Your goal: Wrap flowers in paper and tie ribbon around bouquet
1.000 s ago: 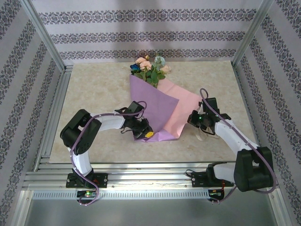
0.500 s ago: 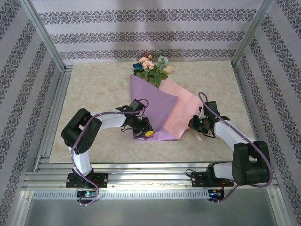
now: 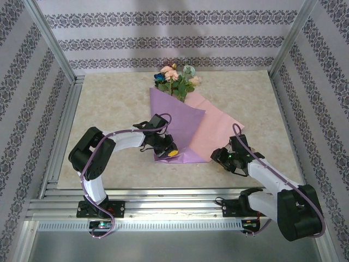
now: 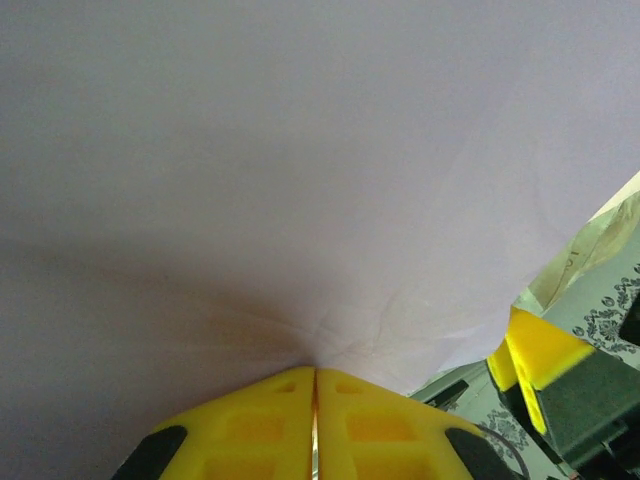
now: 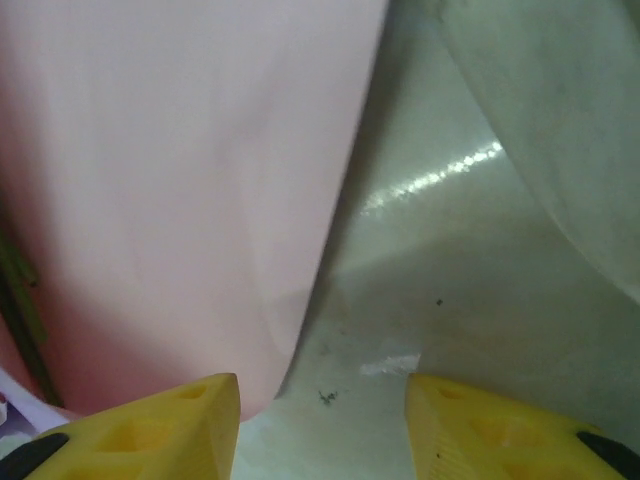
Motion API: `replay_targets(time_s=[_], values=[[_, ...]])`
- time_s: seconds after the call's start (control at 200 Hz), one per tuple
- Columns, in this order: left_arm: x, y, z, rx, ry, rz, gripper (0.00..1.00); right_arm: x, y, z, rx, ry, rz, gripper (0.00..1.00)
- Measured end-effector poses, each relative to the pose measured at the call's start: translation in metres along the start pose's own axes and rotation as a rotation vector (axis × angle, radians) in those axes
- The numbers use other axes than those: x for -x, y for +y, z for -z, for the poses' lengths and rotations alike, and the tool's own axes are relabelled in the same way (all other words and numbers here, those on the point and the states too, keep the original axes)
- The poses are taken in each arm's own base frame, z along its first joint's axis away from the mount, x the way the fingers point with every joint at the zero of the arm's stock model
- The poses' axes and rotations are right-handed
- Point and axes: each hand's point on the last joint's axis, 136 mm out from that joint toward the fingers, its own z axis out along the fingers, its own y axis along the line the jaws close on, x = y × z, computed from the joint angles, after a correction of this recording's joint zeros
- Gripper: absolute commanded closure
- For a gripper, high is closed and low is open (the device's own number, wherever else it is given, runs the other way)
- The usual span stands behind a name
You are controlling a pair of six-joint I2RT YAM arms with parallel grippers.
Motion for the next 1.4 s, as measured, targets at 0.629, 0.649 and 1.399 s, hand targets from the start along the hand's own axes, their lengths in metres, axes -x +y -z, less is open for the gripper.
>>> replay_targets(time_s=[0.629,0.649,1.399], values=[[0.005,0.008,-0.018,-0.023,0.004,-0.002,0.94,-0.052,0.122,-0.047,0.126,0.150,0.160,0.82],[0.005,0.009,-0.019,-0.025,0.003,-0.002,0.94,-0.051,0.125,-0.049,0.129,0.149,0.154,0.82],[0.004,0.021,-0.005,-0.031,-0.026,0.021,0.94,-0.033,0.110,-0.041,0.032,0.117,0.085,0.63]])
